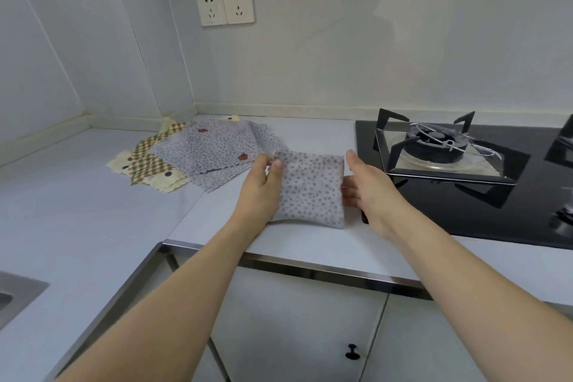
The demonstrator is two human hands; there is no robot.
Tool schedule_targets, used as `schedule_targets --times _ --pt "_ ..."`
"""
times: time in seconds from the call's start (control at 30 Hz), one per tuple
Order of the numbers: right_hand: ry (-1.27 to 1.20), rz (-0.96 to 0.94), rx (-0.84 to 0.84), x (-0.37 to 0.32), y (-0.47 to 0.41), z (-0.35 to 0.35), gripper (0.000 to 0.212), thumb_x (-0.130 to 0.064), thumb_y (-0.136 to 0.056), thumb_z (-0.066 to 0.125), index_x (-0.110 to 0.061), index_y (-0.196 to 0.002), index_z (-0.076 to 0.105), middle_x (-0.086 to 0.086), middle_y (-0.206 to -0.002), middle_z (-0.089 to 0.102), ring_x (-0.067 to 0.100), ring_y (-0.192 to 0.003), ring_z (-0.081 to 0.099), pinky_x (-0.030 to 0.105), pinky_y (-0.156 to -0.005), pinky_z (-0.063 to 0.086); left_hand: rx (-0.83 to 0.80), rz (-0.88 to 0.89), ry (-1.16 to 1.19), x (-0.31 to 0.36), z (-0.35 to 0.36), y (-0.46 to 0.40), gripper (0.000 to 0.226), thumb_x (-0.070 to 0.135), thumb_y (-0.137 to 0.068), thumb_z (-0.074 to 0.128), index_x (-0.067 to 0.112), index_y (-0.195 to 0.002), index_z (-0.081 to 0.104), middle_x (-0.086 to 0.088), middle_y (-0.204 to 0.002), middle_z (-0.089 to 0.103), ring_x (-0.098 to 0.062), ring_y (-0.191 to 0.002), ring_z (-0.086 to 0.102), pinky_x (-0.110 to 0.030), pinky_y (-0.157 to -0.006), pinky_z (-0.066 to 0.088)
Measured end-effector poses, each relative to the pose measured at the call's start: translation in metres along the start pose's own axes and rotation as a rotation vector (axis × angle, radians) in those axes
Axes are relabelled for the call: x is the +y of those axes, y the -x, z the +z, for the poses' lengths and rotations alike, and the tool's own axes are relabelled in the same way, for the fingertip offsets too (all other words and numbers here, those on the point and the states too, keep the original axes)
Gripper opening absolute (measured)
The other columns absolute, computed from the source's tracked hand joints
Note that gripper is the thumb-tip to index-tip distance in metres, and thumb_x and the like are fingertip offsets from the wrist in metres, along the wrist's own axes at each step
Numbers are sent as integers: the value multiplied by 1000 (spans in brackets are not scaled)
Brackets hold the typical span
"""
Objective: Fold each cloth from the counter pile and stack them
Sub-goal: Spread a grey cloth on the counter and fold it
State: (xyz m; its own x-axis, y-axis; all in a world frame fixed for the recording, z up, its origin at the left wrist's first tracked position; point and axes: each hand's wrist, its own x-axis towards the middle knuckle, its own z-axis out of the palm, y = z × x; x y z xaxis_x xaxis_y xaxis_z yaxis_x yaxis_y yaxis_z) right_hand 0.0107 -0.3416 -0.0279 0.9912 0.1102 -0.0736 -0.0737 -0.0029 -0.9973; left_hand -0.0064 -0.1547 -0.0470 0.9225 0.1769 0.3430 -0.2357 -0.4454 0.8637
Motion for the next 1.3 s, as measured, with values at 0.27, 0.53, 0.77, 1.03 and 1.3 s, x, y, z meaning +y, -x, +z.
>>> schedule_targets --times 0.27,0.53,0.77,1.03,1.3 --pt "329 -144 265 8 -85 37 32 -37 -103 31 -14 -85 43 -3 -78 45 11 -68 43 30 -60 33 60 -25 9 -20 10 -60 26 39 -103 35 19 -87 40 5 -75 39 -10 -66 37 -19 -55 33" --pt "307 -120 342 -73 -101 11 27 -30 -104 30 -9 -98 46 -6 -83 51 5 -74 49 22 -64 40 7 -232 7 58 26 -115 29 40 -103 34 15 -90 40 3 -72 38 -10 -62 39 -17 -52 34" --pt "400 4 404 -172 -28 -83 25 -30 -103 31 -10 -100 47 -5 -82 52 9 -75 51 30 -66 37 -169 -354 67 196 65 -94 30 42 -102 34 15 -91 38 3 -68 41 -14 -61 43 -33 -55 36" --pt "383 83 584 -192 11 -180 25 -30 -103 34 -9 -96 46 -3 -75 50 8 -66 46 23 -57 38 -338 -288 23 259 142 -78 27 44 -102 33 20 -92 41 7 -69 45 -12 -63 45 -31 -57 39" --pt "342 168 734 -175 38 -310 28 -30 -103 33 -7 -97 48 -2 -80 51 13 -73 49 26 -60 37 -480 -254 62 306 269 -57 29 42 -103 34 15 -97 44 6 -73 47 -4 -61 45 -25 -58 38"
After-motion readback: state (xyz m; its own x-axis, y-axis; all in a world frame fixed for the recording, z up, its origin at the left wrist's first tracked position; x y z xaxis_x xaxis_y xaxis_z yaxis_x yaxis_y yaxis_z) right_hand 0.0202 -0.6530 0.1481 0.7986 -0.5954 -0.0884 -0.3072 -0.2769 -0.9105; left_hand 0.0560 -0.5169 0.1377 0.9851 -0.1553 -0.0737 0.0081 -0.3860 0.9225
